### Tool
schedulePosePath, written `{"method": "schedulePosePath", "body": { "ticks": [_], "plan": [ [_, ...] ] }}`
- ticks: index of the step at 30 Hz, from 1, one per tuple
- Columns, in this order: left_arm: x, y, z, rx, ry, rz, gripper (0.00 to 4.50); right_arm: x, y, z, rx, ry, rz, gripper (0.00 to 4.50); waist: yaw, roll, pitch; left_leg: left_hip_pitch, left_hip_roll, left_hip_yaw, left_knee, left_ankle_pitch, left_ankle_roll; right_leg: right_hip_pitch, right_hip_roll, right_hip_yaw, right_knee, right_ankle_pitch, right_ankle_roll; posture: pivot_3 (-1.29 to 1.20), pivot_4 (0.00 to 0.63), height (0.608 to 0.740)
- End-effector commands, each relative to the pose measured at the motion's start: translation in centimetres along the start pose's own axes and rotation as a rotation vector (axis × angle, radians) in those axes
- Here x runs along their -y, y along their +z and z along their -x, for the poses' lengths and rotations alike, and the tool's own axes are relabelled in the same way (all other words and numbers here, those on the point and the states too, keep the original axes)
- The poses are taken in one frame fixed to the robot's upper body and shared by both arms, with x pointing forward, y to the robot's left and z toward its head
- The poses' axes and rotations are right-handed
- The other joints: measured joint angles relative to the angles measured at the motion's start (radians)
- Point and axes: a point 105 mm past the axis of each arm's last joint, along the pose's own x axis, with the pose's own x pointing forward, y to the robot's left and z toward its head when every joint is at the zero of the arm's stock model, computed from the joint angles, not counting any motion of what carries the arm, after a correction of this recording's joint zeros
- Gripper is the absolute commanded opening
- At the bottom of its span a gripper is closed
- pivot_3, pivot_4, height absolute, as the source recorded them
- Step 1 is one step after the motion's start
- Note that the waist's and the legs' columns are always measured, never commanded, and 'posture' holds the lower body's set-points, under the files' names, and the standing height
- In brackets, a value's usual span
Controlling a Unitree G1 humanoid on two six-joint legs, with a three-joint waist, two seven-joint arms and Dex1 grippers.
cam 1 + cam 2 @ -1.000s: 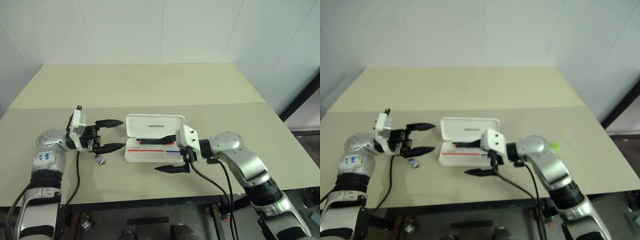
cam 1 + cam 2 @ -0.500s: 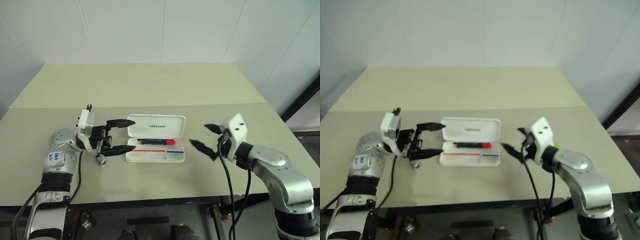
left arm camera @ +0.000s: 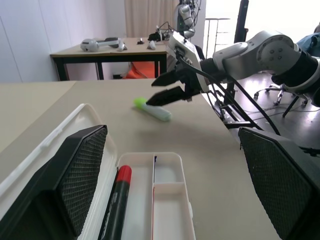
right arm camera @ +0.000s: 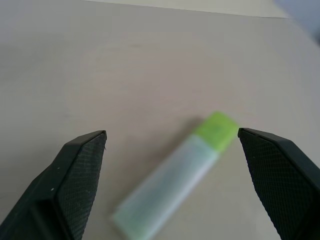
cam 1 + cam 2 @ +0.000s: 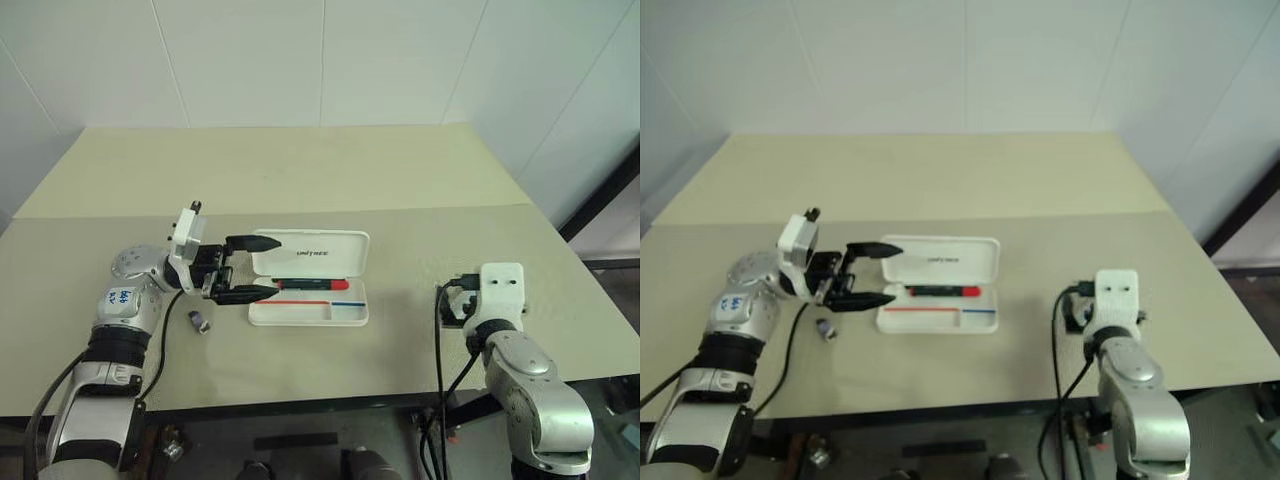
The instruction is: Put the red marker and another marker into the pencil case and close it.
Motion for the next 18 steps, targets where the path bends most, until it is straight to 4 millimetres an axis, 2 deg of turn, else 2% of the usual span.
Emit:
{"method": "schedulePosePath", "body": {
  "ticks": [1, 5, 12, 18],
  "plan": [
    [1.4, 1.0, 0.8, 0.004, -0.111, -0.038, 4.50, 1.1, 0.7, -0.3, 0.034, -0.077, -0.022, 4.45, 0.000, 0.000, 0.000, 0.000, 0.000, 0.000, -0.001, 0.000, 0.000, -0.001, 0.000, 0.000, 0.000, 0.000, 0.000, 0.00, 0.150, 0.740],
    [1.6, 0.8, 1.7, -0.027, -0.092, -0.038, 4.50, 1.0, 0.2, -1.0, 0.006, -0.099, -0.068, 4.45, 0.000, 0.000, 0.000, 0.000, 0.001, 0.000, -0.003, 0.000, 0.000, -0.002, 0.001, 0.000, 0.000, -0.001, -0.001, 0.00, 0.150, 0.740],
    [2.2, 0.6, 1.7, -0.018, -0.086, -0.042, 4.50, 0.2, -0.5, -2.7, -0.038, -0.112, -0.123, 4.45, -0.001, 0.000, 0.000, 0.000, 0.001, 0.000, -0.002, 0.000, 0.000, -0.002, 0.000, 0.000, 0.001, -0.001, -0.001, 0.00, 0.150, 0.740],
    [2.5, 0.4, 1.6, -0.016, -0.069, -0.041, 4.50, 1.3, -1.4, -3.9, -0.110, -0.228, -0.115, 4.45, -0.001, 0.000, 0.000, 0.000, 0.001, 0.000, -0.002, 0.000, 0.000, -0.002, 0.001, -0.001, 0.001, -0.001, -0.001, 0.00, 0.150, 0.740]
  ]
}}
